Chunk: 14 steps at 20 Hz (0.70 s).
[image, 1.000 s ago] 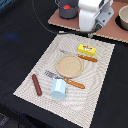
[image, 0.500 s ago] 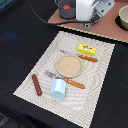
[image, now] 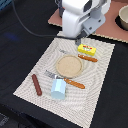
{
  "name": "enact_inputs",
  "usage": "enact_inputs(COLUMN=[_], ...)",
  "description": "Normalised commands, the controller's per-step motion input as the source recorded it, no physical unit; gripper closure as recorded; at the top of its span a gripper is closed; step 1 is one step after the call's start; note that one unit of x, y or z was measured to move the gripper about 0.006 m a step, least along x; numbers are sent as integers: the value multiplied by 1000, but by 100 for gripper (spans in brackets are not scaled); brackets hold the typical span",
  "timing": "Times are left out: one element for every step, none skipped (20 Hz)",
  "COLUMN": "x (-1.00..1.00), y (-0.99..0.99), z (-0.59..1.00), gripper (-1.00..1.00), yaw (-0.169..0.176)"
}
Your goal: Interact with the objects in diverse but meaningful ways.
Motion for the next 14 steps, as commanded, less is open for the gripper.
enact_inputs(x=[97, 100, 103, 111, 111, 117, 123, 146, 180, 154, 77, 11, 0, 0], y=[-1000, -1000, -1000, -1000, -1000, -1000, -1000, -1000, -1000, -940, -831, -723, -614, -537], z=[0, 0, 0, 0, 0, 0, 0, 0, 0, 0, -3, -46, -54, -29], gripper=[-100, -100, -100, -100, -100, -100, -100, -100, -100, -100, -100, -100, -100, -100], yaw=[0, 0, 0, 0, 0, 0, 0, 0, 0, 7, 48, 103, 158, 219])
